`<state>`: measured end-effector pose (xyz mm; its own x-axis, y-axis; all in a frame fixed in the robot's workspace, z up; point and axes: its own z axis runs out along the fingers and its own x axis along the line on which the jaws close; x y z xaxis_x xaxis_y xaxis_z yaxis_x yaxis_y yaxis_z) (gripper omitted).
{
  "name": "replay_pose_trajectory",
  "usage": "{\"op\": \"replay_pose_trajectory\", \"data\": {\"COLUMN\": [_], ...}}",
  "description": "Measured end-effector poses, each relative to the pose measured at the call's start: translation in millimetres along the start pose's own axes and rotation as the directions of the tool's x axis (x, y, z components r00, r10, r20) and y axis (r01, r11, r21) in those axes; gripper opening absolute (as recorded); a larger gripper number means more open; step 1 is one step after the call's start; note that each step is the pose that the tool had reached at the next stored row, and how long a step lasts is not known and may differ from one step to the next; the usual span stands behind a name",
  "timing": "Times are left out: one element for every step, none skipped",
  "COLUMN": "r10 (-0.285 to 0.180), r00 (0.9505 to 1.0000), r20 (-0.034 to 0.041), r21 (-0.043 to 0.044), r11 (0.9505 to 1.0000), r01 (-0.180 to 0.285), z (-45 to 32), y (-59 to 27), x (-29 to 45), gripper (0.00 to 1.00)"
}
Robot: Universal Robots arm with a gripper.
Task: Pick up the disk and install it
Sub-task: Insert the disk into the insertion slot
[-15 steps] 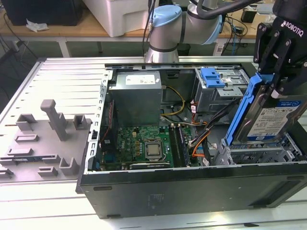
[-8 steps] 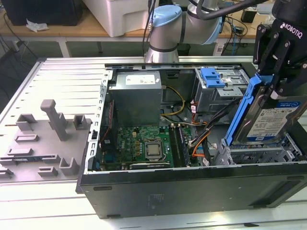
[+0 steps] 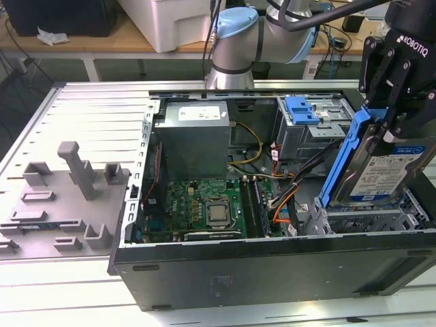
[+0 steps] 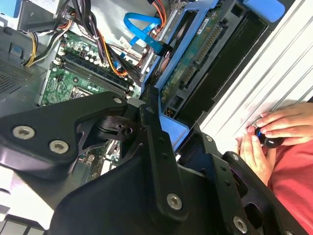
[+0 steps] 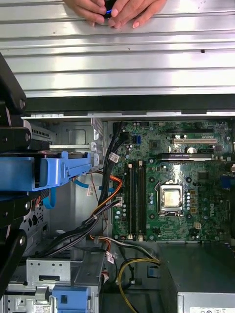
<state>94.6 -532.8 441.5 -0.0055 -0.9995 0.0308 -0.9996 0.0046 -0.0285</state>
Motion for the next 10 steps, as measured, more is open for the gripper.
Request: {"op": "replay_pose_trajectory", "data": {"r10": [0.0,0.0,0.0,0.0,0.0,0.0,0.0,0.0,0.0,0.0], "r00": [1.0,1.0,1.0,1.0,1.0,1.0,1.0,1.0,1.0,1.0], "r20": [0.0,-0.0001,-0.0002,-0.0002,-0.0002,-0.0001,-0.0001,0.0,0.0,0.0001], "r21": [0.0,0.0,0.0,0.0,0.0,0.0001,0.0001,0.0001,0.0001,0.0001], "r11": [1.0,1.0,1.0,1.0,1.0,1.0,1.0,1.0,1.0,1.0], "r01": [0.0,0.0,0.0,0.0,0.0,0.0,0.0,0.0,0.0,0.0], "z": [0.4,0.6,0.7,1.0,1.3,1.7,2.0,2.3,2.5,3.1], "y": [0.0,0.0,0.0,0.0,0.0,0.0,0.1,0.1,0.1,0.1], "x": [0.0,0.0,0.0,0.0,0.0,0.0,-0.1,-0.1,-0.1,-0.1], "gripper": [0.36,0.36,0.36,0.36,0.36,0.36,0.36,0.36,0.36,0.36]}}
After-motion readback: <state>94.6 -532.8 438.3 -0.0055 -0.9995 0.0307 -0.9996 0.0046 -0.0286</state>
